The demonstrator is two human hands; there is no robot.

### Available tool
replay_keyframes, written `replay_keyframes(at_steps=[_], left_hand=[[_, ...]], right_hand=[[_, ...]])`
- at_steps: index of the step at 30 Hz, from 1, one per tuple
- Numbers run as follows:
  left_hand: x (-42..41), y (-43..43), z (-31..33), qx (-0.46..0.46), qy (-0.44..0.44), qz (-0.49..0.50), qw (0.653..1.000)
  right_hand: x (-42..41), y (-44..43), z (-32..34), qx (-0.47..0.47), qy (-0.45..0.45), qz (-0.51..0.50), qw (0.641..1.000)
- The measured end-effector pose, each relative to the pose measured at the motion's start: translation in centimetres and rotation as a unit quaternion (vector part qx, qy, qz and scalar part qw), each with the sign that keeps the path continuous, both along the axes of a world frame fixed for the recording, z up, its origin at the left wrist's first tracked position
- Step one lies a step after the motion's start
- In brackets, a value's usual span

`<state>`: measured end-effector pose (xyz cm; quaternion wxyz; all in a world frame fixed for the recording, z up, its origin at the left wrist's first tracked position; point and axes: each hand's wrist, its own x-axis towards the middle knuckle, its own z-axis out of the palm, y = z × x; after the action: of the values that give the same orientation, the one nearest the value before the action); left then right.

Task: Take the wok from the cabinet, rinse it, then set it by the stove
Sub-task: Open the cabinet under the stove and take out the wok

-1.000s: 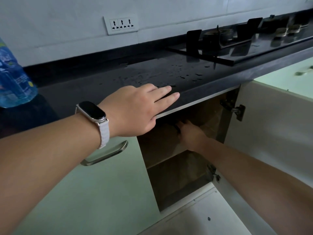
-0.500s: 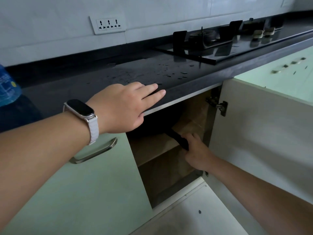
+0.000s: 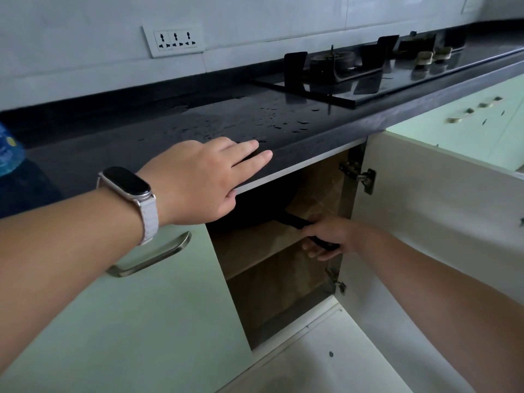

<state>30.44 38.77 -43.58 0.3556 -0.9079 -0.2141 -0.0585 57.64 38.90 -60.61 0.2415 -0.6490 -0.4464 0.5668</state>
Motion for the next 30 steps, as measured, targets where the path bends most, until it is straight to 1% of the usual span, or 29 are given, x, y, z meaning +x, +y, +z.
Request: replay_keyframes(at_steps=[4,6,13,16,19,21,23,25,30], left_hand=[[0.0,0.0,0.0,0.000,0.000,0.004,1.000],[0.0,0.0,0.0,0.000,0.003,0.007,1.000],[0.1,-0.3,0.2,-0.005,0.004,0.010,1.000],[0.2,-0.3,0.2,-0.008,0.003,0.009,1.000],[0.1,-0.4,0.2,-0.003,0.004,0.011,1.000],[0.1,-0.4,0.2,-0.002,0.006,0.011,1.000],[0.2,-0.4,0.2,-0.005,0.006,0.012,1.000],[0.2,-0.4,0.3,-0.008,0.007,0.013,1.000],[0.2,-0.5,0.4,-0.011,0.006,0.014,1.000]], right_hand=[[-0.3,0.6,-0.4,-0.076,0.093,-0.012,0.993],[-0.7,0.5,-0.8,-0.095,0.134,-0.011,0.986],[-2.5,-0.5,-3.2,-0.088,0.300,-0.064,0.948],[-3.6,-1.1,-4.5,-0.077,0.371,-0.077,0.922],[-4.3,-1.5,-6.0,-0.087,0.455,-0.104,0.880],[-4.5,-1.6,-6.7,-0.090,0.494,-0.109,0.858],[-4.8,-1.7,-7.2,-0.090,0.510,-0.118,0.847],[-5.1,-1.7,-7.6,-0.089,0.513,-0.134,0.843],[-5.4,-1.4,-7.8,-0.077,0.490,-0.130,0.858]])
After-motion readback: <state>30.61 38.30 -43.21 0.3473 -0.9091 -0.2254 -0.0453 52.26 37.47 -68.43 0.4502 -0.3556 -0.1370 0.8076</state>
